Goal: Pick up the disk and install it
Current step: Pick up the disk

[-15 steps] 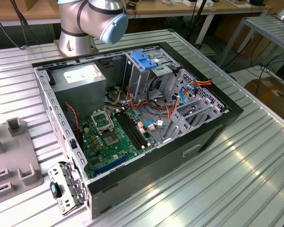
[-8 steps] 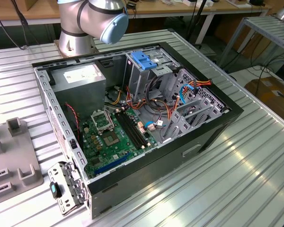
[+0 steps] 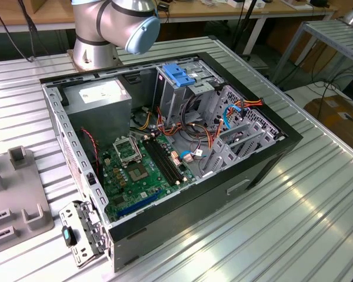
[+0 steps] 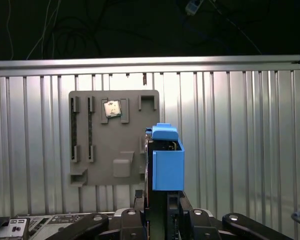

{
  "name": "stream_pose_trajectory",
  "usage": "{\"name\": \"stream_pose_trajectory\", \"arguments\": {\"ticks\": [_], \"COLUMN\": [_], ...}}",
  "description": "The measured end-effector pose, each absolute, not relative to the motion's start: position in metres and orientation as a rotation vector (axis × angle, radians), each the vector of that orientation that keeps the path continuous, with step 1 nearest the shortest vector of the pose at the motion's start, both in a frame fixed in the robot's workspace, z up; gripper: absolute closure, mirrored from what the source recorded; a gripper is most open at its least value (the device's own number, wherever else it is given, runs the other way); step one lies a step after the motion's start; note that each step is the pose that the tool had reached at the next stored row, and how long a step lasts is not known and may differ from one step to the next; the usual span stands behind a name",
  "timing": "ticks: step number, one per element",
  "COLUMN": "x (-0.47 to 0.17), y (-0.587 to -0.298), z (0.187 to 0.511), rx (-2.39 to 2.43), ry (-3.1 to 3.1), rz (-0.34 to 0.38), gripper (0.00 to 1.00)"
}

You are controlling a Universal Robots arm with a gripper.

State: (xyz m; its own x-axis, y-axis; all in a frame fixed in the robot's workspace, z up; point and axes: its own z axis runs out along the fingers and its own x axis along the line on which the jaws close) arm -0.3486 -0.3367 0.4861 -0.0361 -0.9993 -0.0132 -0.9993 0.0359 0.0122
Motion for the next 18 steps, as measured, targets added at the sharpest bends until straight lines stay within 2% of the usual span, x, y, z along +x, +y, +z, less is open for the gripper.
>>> {"name": "stream_pose_trajectory", "arguments": {"ticks": [18], "x": [-0.33], "y": [-0.337], "z": [0.486], "rx": [-2.18], "ry": [2.26], "rz": [0.028], "gripper": [0.65]}}
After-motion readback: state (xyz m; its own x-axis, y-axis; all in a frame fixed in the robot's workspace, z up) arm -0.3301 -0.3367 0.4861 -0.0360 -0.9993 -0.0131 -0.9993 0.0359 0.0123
